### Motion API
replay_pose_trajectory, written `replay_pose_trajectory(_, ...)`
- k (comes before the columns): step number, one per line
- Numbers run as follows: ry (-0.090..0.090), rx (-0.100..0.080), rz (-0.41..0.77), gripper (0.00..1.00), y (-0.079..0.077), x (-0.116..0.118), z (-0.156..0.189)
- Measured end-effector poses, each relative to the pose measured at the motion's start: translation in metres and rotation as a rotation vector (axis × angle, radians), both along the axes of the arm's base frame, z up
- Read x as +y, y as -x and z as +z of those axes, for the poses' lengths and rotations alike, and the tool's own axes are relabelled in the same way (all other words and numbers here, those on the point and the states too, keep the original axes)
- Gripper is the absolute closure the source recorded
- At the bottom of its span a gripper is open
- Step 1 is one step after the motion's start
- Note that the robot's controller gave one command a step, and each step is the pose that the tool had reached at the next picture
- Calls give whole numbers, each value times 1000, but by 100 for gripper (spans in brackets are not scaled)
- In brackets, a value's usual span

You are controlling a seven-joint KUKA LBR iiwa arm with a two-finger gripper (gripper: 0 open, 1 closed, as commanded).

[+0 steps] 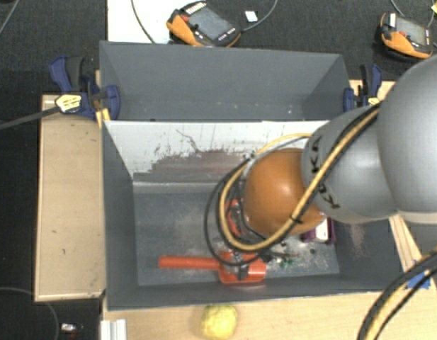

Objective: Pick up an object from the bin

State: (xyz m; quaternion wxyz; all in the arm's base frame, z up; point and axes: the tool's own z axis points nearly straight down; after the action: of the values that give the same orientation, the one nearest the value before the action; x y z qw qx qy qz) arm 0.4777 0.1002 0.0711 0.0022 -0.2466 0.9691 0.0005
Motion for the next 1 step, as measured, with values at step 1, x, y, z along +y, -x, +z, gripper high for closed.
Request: replay_pose_trajectory(1, 1, 8, -2, 100, 3, 0, 22)
